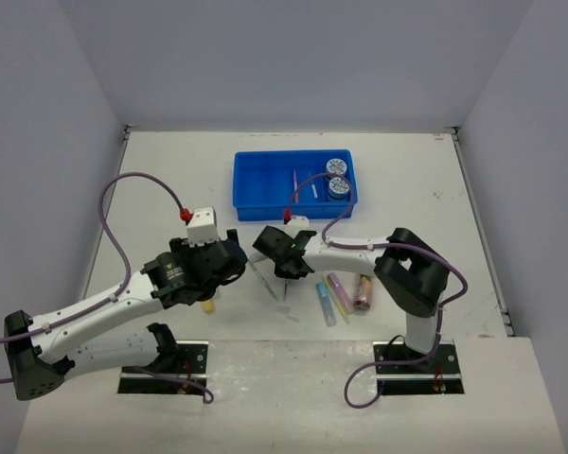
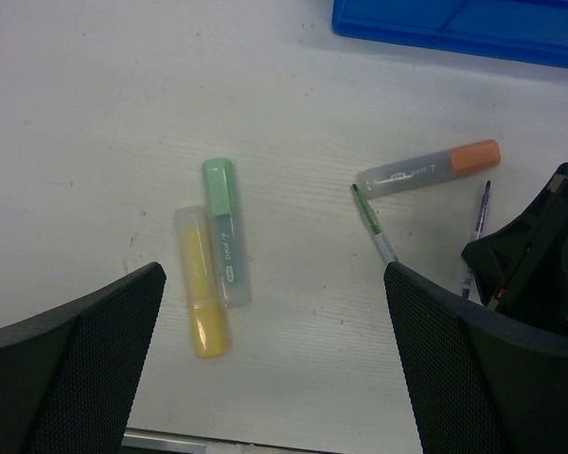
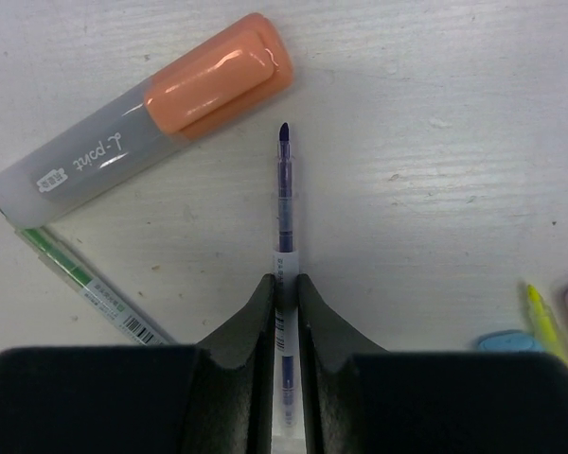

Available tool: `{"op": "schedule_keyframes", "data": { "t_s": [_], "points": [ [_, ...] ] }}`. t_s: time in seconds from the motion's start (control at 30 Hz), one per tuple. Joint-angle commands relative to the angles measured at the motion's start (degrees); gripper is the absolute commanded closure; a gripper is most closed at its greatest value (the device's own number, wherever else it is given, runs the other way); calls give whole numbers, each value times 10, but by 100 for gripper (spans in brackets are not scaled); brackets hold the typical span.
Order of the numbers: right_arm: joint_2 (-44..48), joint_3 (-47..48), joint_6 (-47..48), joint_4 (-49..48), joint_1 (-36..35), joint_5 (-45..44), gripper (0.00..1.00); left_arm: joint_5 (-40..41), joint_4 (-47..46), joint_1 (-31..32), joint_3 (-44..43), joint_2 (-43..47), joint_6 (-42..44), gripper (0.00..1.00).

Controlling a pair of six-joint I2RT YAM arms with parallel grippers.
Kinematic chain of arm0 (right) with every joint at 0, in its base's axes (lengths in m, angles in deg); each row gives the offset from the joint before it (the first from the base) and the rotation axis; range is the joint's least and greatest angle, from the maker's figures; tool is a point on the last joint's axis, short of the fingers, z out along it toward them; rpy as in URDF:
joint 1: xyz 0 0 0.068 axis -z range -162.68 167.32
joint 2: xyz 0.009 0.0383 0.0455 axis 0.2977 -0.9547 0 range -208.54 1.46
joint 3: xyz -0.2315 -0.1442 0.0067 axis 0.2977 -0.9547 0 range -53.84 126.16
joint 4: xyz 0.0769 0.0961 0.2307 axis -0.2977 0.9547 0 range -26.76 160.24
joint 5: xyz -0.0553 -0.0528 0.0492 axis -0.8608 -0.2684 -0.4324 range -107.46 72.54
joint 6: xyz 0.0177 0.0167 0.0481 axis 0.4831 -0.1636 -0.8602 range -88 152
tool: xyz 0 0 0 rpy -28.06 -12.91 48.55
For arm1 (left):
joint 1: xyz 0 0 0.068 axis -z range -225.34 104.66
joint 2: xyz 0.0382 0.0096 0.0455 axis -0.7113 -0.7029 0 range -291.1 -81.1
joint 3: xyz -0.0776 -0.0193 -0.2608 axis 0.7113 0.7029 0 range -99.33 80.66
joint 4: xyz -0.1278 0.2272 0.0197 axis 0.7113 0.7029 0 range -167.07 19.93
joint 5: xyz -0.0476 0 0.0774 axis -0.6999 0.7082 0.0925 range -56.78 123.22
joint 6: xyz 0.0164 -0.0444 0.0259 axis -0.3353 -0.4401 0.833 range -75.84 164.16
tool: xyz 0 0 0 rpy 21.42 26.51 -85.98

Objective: Sort the stationery into containers
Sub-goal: Pick up the pen from the center of the board.

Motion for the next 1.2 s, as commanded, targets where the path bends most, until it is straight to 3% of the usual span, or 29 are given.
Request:
{"op": "schedule_keyframes", "data": {
  "t_s": [0.0,0.27,0.43,0.53,0.63,0.8,0.87,1.0,1.17],
  "points": [
    [58,13,-7,35,2,-60,100,-12,-23,-3,2,9,-20,0],
    [250,-63,29,71,10,-118,100,-114,-89,4,17,-35,-104,0],
    [371,-116,97,90,107,-125,100,-125,-109,94,16,-150,-268,0],
    [418,-140,130,90,137,-136,100,-124,-80,129,-26,-215,-339,10],
    [446,-156,153,90,151,-143,100,-136,-64,145,-61,-267,-379,33],
    [456,-177,160,83,169,-136,100,-166,-62,164,-110,-324,-394,42],
    [457,-184,161,77,171,-134,100,-177,-57,172,-125,-348,-402,50],
    [463,-193,165,72,178,-131,100,-201,-62,180,-125,-369,-413,52],
    [480,-196,173,66,181,-124,100,-227,-77,181,-111,-376,-422,66]
  ]
}}
